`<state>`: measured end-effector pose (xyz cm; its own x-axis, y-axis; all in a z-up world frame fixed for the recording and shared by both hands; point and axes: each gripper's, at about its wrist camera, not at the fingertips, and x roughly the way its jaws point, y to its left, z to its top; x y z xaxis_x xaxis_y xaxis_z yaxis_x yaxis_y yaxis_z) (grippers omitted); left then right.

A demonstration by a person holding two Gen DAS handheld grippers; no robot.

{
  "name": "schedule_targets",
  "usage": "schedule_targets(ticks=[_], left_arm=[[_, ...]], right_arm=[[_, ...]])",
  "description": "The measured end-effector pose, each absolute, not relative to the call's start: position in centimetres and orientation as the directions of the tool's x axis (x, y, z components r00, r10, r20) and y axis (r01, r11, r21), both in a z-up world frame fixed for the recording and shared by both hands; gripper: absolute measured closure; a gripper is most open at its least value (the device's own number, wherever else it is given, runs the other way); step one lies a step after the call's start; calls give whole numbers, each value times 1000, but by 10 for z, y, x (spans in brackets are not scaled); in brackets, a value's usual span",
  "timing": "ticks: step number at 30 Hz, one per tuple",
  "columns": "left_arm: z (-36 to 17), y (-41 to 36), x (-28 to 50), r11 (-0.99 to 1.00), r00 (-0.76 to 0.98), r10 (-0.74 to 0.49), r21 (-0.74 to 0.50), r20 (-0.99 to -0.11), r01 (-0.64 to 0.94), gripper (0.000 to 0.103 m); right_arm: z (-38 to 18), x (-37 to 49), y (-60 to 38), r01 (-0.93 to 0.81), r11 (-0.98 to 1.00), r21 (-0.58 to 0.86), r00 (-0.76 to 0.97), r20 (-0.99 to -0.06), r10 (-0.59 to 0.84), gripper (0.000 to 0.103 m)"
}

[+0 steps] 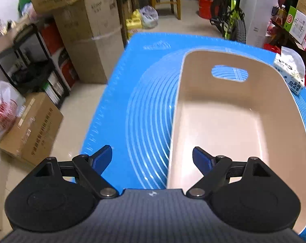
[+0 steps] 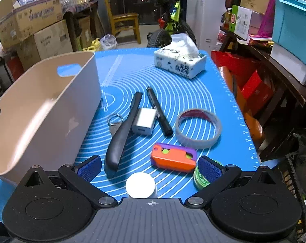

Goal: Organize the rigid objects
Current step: 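Move the left tool to the basket rim while the right tool approaches the white bottle, then grasp the white pill bottle with the right gripper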

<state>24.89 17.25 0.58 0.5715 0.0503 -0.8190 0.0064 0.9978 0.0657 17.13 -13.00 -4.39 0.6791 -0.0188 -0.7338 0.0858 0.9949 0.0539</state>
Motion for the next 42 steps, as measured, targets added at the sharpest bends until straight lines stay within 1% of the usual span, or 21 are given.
schedule_targets(ticks=[3, 4, 6, 7, 12, 13, 15, 17, 18, 20, 22, 24, 26, 31, 33, 35, 36, 37, 38, 40, 42], left_arm=[[-7, 172, 254, 998, 538, 42, 59, -842, 14, 20], [-11, 173, 255, 998, 527, 41, 56, -849, 12, 25], [-18, 174, 256, 999, 506, 24, 37, -862, 15, 28], [-19, 175, 256, 999, 499, 18, 29, -866, 14, 37], [-15, 174, 256, 999, 494, 30, 44, -869, 17, 39], [-16, 173, 257, 998, 487, 36, 53, -873, 20, 42], [-18, 172, 257, 998, 479, 47, 64, -877, 19, 49], [-20, 172, 258, 998, 469, 49, 66, -882, 20, 68], [-21, 172, 257, 998, 463, 48, 65, -885, 21, 69], [-21, 172, 257, 998, 458, 31, 49, -888, 28, 78], [-20, 171, 257, 999, 454, 21, 40, -891, 33, 84], [-20, 170, 258, 999, 451, 21, 38, -893, 29, 85], [-21, 170, 258, 999, 448, 10, 25, -894, 27, 89], [-19, 172, 258, 1000, 450, -4, 6, -893, 21, 90], [-19, 172, 258, 1000, 449, -10, -1, -893, 19, 90], [-20, 172, 259, 1000, 447, -9, -3, -894, 16, 90], [-20, 171, 259, 1000, 447, -8, -1, -895, 16, 90], [-20, 171, 259, 1000, 446, -7, 1, -895, 18, 91], [-20, 171, 258, 1000, 446, -10, -1, -895, 20, 93], [-21, 172, 258, 1000, 445, -18, -8, -896, 25, 95], [-21, 172, 258, 1000, 444, -23, -13, -896, 24, 95]], right_arm=[[-53, 172, -126, 77, 996, 40, 664, -747, -21, 3], [-55, 173, -125, 75, 997, 34, 661, -750, -24, 3], [-59, 173, -125, 75, 997, 29, 651, -758, -27, 3], [-61, 173, -126, 78, 996, 32, 647, -762, -26, 3], [-67, 175, -129, 95, 995, 29, 634, -773, -38, 3], [-68, 175, -129, 99, 995, 33, 628, -777, -37, 5], [-70, 175, -131, 101, 994, 45, 621, -784, -27, 9], [-71, 174, -130, 102, 994, 43, 618, -785, -30, 12], [-71, 173, -130, 101, 994, 42, 619, -785, -30, 13], [-71, 173, -131, 101, 994, 45, 619, -785, -28, 15], [-72, 173, -132, 99, 994, 53, 615, -788, -19, 16], [-73, 173, -132, 105, 993, 50, 614, -789, -25, 17], [-73, 173, -132, 104, 994, 43, 613, -789, -30, 17], [-75, 173, -127, 85, 996, 16, 611, -791, -40, 19], [-75, 173, -125, 75, 997, 14, 609, -792, -35, 24], [-76, 174, -124, 74, 997, 16, 606, -795, -32, 36], [-77, 174, -124, 75, 997, 21, 603, -797, -29, 40], [-78, 175, -124, 78, 997, 26, 600, -800, -26, 48], [-79, 175, -125, 78, 996, 42, 596, -803, -13, 54], [-79, 175, -124, 81, 995, 55, 595, -803, -4, 59], [-79, 174, -121, 76, 996, 47, 599, -801, -7, 59]])
